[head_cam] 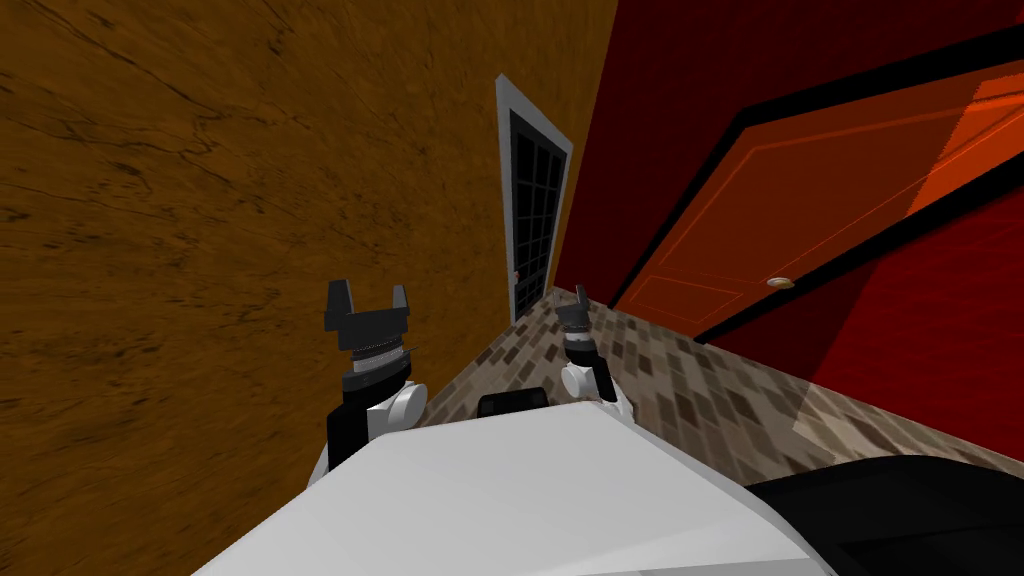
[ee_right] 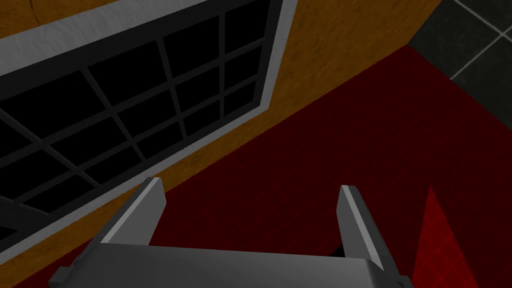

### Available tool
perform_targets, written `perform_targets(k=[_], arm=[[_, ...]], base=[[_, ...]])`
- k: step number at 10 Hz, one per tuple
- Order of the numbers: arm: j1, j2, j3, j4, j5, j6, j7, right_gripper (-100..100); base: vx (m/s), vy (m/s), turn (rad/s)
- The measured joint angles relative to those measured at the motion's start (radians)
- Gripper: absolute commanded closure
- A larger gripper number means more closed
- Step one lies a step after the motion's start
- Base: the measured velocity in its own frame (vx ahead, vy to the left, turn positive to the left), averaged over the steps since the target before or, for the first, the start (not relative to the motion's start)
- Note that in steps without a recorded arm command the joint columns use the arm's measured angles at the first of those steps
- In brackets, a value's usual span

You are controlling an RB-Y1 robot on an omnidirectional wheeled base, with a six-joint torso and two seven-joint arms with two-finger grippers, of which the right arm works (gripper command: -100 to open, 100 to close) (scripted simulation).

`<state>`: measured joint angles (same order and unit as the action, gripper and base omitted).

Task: Pull the door open

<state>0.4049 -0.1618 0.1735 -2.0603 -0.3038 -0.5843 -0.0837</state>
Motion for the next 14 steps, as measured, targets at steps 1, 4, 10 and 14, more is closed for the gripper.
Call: perform_targets(k=[1,4,10,14], arm=[[-0.001,-0.008,0.018,0.012,-0.016,-0.013,-0.018,-100],[-0.014,-0.033,0.065,0.059,-0.065,-0.052,-0.070,-100],[-0.036,-0.082,0.168,0.149,-0.166,-0.129,-0.177,-100],[-0.057,-0.118,0.238,0.219,-0.239,-0.186,-0.255,-100]], base=[[0.102,-0.036,0.090],[0.083,-0.023,0.113],[0.092,-0.041,0.126],[0.084,-0.044,0.124]])
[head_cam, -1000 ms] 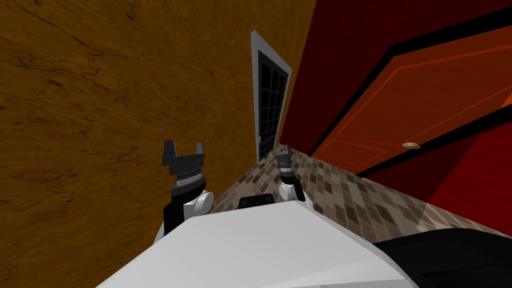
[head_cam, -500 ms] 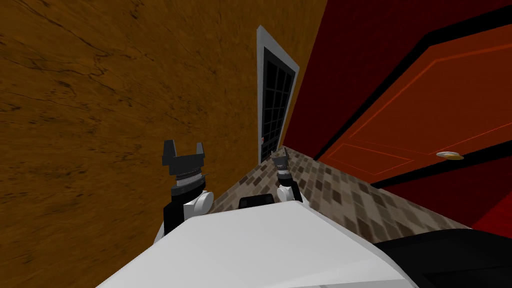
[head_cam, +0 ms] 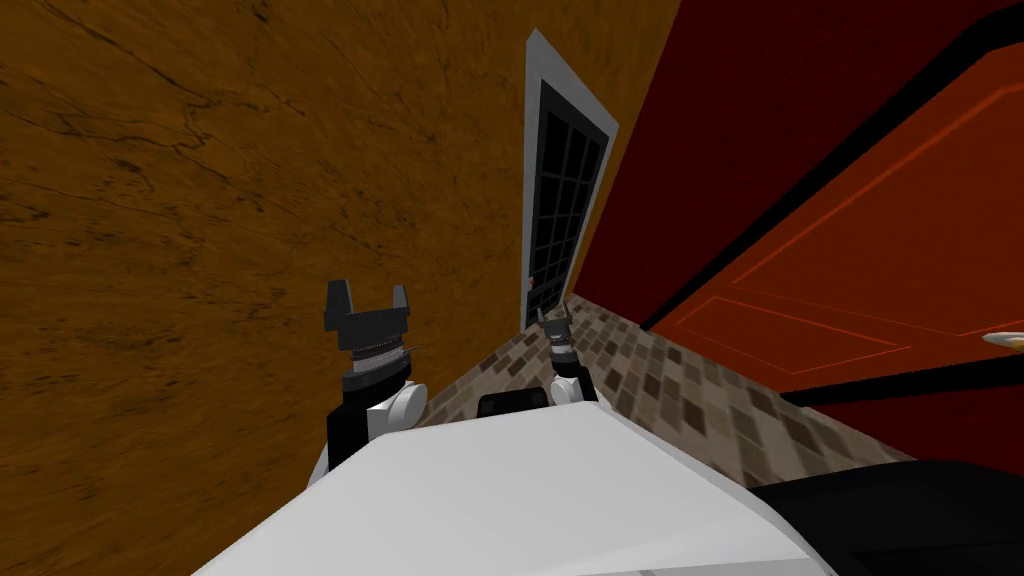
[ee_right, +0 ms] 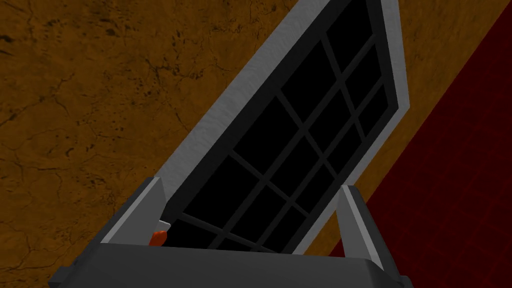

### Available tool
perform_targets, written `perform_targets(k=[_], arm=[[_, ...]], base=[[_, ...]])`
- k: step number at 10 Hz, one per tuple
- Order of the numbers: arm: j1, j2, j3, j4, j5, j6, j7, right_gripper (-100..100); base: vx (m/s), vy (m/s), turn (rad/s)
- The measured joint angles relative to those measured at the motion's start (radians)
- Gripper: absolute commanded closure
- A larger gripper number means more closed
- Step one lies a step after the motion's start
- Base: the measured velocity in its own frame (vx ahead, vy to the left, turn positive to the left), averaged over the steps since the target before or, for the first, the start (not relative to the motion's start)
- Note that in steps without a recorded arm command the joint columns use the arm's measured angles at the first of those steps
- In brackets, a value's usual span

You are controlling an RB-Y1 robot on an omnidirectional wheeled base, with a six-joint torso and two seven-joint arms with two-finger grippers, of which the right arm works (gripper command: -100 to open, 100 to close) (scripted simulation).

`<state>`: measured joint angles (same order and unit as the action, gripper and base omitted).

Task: Pull the door open

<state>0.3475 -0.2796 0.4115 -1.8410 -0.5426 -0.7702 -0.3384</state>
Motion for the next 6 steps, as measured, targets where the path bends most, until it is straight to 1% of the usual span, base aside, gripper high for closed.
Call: perform_targets(k=[1,2,4,5,6], arm=[[0.001,-0.010,0.020,0.011,-0.018,-0.014,-0.020,-100],[-0.008,-0.018,0.038,0.034,-0.037,-0.030,-0.040,-100],[-0.017,-0.035,0.074,0.063,-0.076,-0.053,-0.077,-100],[-0.023,-0.043,0.091,0.078,-0.096,-0.064,-0.095,-100],[-0.028,-0.053,0.111,0.099,-0.114,-0.081,-0.117,-100]], base=[[0.083,-0.048,0.143],[0.088,-0.059,0.143],[0.082,-0.053,0.113],[0.087,-0.058,0.151],[0.091,-0.066,0.177]])
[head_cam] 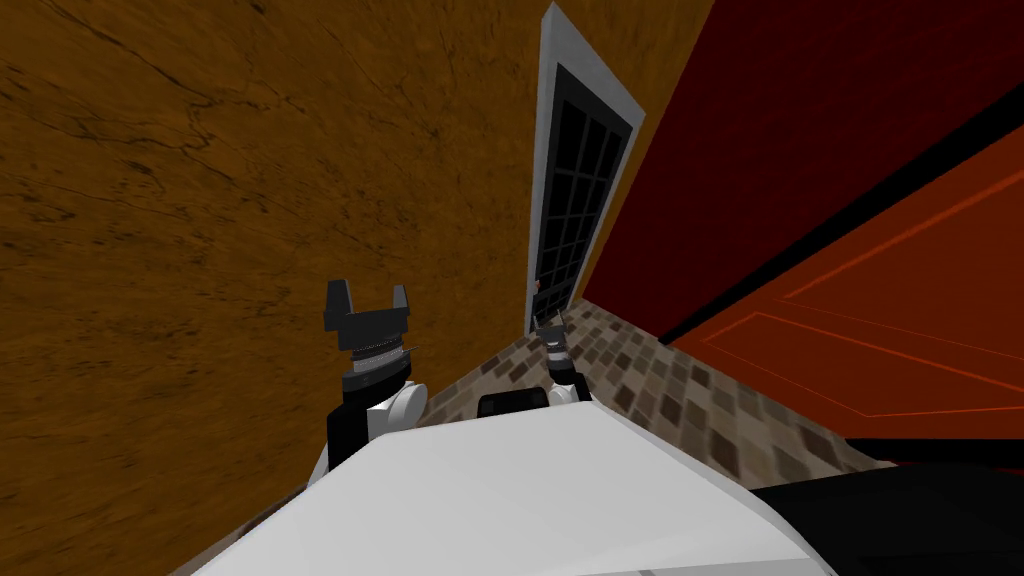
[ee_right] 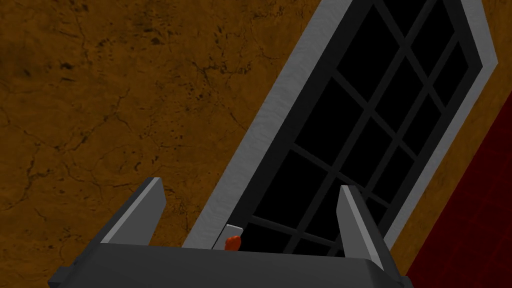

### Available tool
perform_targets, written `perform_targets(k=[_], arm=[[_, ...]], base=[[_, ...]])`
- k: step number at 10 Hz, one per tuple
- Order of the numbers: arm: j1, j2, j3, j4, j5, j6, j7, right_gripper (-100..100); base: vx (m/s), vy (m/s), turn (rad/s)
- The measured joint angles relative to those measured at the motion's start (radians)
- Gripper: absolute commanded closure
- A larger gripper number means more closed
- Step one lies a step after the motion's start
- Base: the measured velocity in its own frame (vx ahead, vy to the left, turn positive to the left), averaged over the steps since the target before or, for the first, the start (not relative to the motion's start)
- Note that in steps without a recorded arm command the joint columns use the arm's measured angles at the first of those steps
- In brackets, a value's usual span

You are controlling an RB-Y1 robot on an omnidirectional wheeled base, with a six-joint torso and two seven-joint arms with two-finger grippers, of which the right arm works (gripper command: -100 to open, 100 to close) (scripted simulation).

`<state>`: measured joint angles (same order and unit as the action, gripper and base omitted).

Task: Pull the door open

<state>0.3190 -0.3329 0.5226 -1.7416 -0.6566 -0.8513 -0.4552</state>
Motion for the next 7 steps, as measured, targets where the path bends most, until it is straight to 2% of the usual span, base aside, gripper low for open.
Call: perform_targets(k=[3,6,7], arm=[[-0.014,-0.032,0.058,0.061,-0.057,-0.054,-0.069,-100],[-0.026,-0.060,0.113,0.103,-0.117,-0.091,-0.125,-100],[-0.028,-0.069,0.137,0.124,-0.133,-0.111,-0.146,-100]], base=[[0.084,-0.056,0.131],[0.081,-0.058,0.140],[0.073,-0.075,0.120]])
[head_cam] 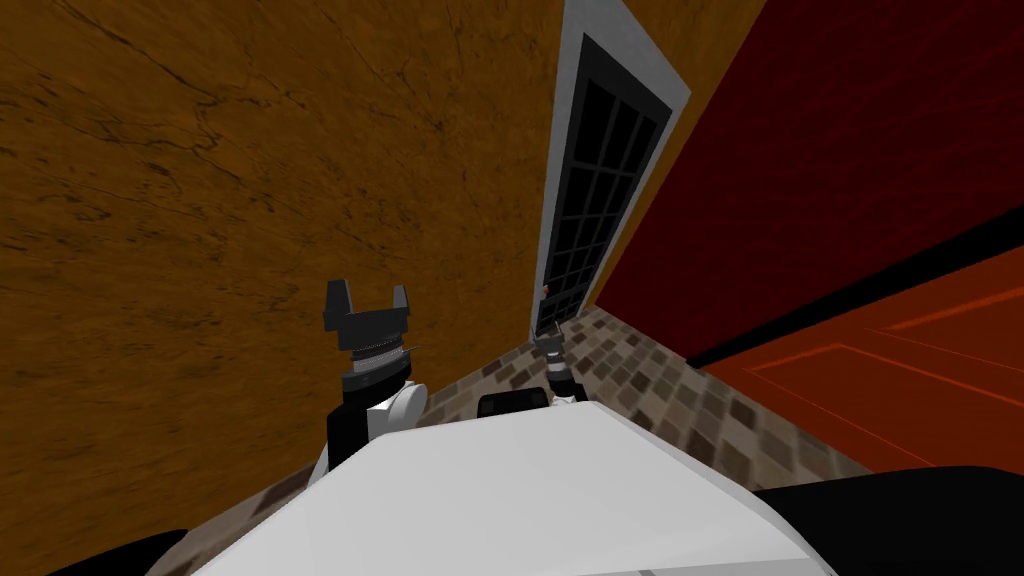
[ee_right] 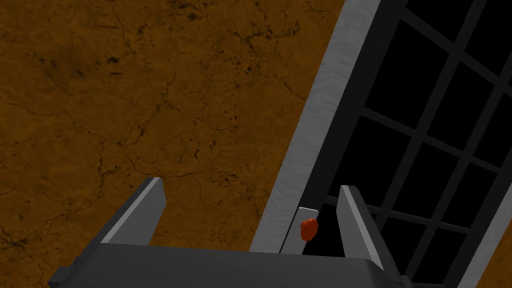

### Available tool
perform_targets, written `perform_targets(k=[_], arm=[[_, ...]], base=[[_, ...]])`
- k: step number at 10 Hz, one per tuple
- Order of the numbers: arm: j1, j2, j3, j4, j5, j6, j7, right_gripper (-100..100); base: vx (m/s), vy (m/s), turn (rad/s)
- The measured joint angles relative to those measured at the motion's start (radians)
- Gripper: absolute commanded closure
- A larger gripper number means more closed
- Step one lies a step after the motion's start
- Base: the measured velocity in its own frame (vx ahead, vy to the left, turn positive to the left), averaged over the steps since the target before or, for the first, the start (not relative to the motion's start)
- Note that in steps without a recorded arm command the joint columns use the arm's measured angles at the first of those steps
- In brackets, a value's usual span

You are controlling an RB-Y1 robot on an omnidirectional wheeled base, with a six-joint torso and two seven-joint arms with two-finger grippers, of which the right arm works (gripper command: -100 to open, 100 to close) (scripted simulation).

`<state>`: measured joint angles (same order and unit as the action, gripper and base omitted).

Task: Pull the door open

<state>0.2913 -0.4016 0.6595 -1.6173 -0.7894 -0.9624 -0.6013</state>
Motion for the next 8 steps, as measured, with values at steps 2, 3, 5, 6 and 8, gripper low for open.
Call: perform_targets(k=[2,3,5,6,8], arm=[[-0.015,-0.017,0.038,0.043,-0.039,-0.033,-0.044,-100],[-0.020,-0.029,0.054,0.057,-0.061,-0.045,-0.065,-100],[-0.025,-0.048,0.094,0.087,-0.098,-0.073,-0.102,-100],[-0.029,-0.056,0.114,0.105,-0.116,-0.090,-0.122,-100],[-0.042,-0.077,0.148,0.139,-0.157,-0.117,-0.165,-100]], base=[[0.074,-0.065,0.140],[0.087,-0.063,0.150],[0.062,-0.069,0.120],[0.080,-0.062,0.143],[0.076,-0.074,0.140]])
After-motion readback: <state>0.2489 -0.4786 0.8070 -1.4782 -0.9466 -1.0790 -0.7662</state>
